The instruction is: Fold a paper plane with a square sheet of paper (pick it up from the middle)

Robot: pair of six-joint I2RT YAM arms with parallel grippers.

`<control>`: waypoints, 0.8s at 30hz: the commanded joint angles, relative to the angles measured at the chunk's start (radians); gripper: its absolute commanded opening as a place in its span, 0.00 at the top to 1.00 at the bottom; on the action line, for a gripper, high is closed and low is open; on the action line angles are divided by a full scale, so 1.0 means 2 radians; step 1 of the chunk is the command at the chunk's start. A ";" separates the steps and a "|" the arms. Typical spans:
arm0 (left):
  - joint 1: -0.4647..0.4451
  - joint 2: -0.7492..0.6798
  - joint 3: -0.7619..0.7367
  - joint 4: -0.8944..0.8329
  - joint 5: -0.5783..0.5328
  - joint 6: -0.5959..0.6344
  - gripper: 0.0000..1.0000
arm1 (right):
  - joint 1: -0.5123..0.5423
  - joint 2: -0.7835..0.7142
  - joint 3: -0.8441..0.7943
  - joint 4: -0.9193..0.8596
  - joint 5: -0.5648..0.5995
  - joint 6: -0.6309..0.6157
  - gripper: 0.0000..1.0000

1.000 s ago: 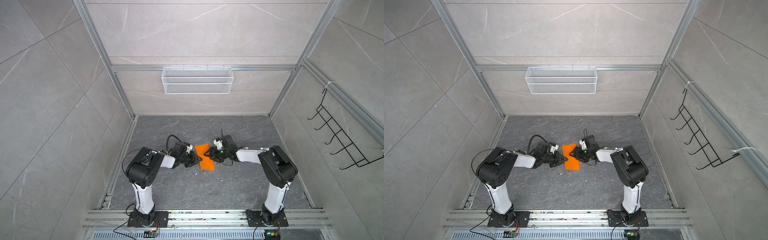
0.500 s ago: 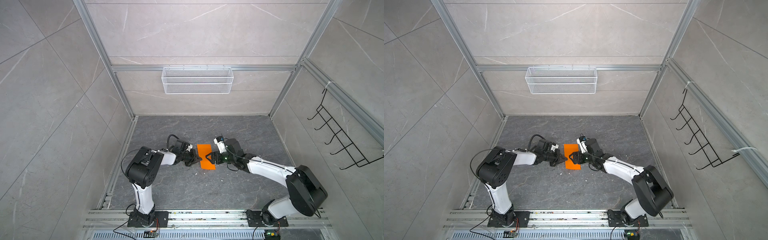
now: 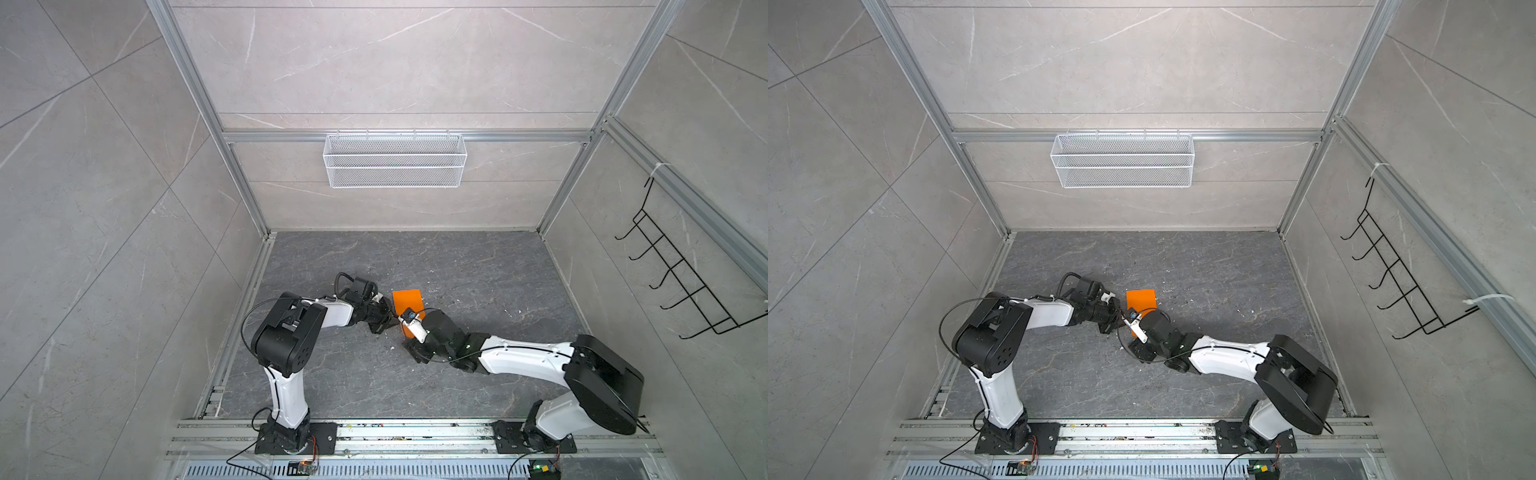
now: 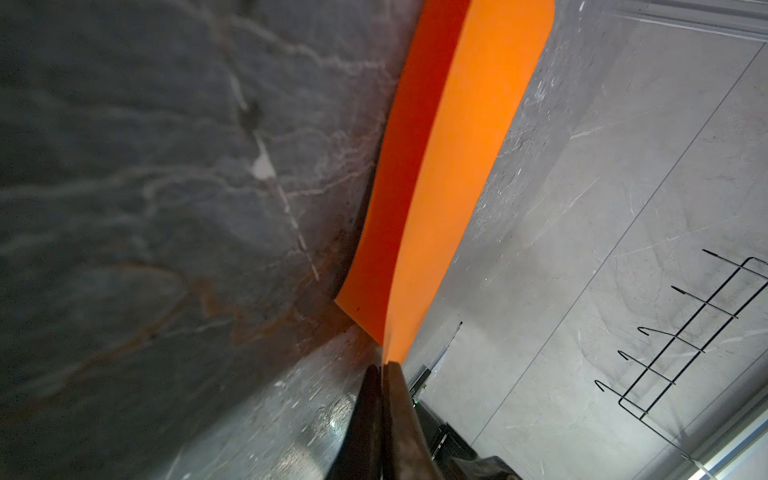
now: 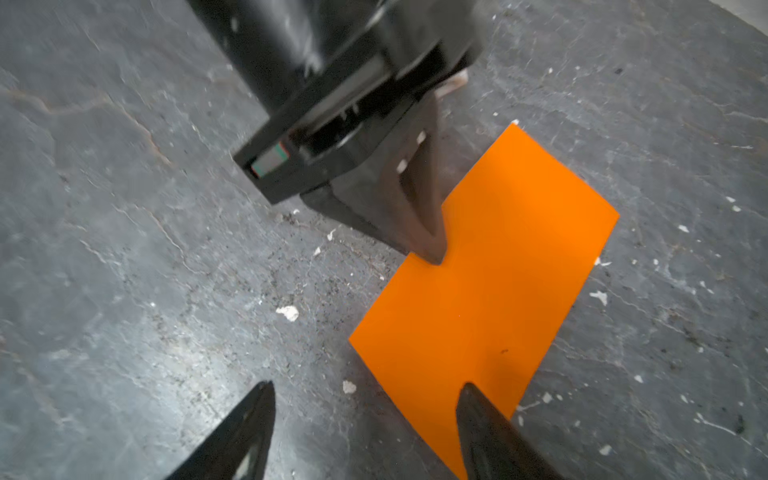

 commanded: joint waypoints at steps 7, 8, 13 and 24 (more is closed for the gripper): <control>0.001 -0.020 0.024 -0.048 0.000 0.002 0.95 | 0.009 0.048 0.034 0.053 0.104 -0.032 0.38; 0.001 -0.019 0.024 -0.048 0.000 0.002 0.95 | 0.009 0.052 0.035 0.055 0.105 -0.035 0.40; 0.002 -0.018 0.024 -0.046 0.002 0.001 0.94 | 0.009 0.056 0.040 0.046 0.083 -0.043 0.56; 0.005 -0.024 0.018 -0.038 0.006 -0.005 0.91 | 0.009 0.059 0.045 0.031 0.066 -0.039 0.82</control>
